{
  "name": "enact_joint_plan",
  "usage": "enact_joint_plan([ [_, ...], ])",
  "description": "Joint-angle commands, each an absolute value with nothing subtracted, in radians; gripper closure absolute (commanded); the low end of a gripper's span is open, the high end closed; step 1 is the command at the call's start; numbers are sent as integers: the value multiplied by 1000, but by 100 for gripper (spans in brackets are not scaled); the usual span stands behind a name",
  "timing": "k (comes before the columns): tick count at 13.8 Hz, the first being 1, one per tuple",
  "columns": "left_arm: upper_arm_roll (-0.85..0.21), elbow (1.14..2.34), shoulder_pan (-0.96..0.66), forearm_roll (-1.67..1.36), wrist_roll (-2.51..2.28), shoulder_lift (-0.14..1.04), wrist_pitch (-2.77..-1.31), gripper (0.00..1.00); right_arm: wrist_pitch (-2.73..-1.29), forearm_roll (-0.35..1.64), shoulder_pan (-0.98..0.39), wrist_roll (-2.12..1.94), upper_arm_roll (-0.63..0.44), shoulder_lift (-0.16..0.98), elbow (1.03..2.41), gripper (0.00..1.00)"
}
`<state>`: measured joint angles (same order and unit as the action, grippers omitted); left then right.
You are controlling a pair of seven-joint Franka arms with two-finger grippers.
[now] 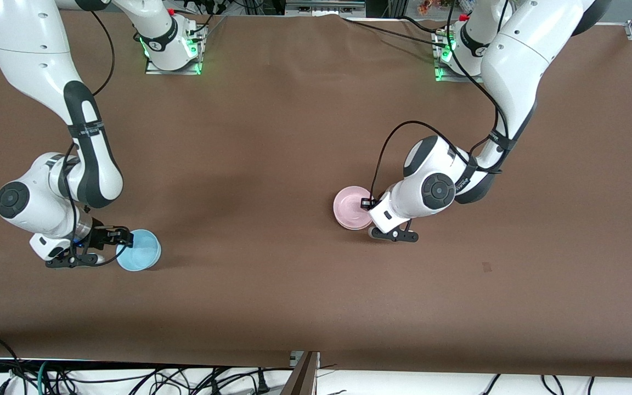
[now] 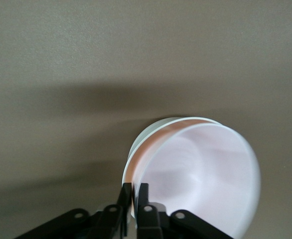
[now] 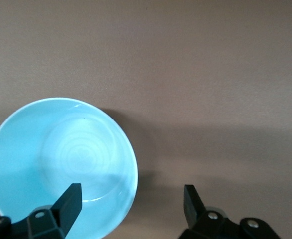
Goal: Stack pink and blue bowls on white bowl
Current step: 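Release the pink bowl with the left gripper while the right gripper reaches the blue bowl, then grasp the blue bowl rim with the right gripper while the left gripper withdraws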
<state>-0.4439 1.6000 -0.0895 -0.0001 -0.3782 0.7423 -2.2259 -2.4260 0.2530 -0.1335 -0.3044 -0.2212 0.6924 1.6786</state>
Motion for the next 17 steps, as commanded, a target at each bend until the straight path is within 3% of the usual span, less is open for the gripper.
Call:
enact_joint_plan([
  [1, -443, 1597, -77, 15, -387, 710, -2189, 0, -2448, 275, -135, -304, -215, 726, 1655, 37],
  [3, -443, 1594, -61, 15, -385, 649, -2084, 0, -2447, 275, -138, -253, -215, 724, 1654, 84],
  [4, -443, 1594, -48, 15, -384, 606, -2018, 0, -2442, 276, -138, -224, -215, 723, 1654, 100],
  [7, -440, 1591, 18, 17, -370, 459, -1824, 0, -2441, 275, -146, -125, -207, 721, 1654, 100],
  [11, -439, 1583, 139, 56, -322, 329, -1712, 0, -2433, 275, -190, -34, -199, 707, 1658, 100],
  [17, -437, 1578, 276, 75, -129, 183, -1657, 0, -2172, 273, -331, 326, -198, 546, 1652, 100],
])
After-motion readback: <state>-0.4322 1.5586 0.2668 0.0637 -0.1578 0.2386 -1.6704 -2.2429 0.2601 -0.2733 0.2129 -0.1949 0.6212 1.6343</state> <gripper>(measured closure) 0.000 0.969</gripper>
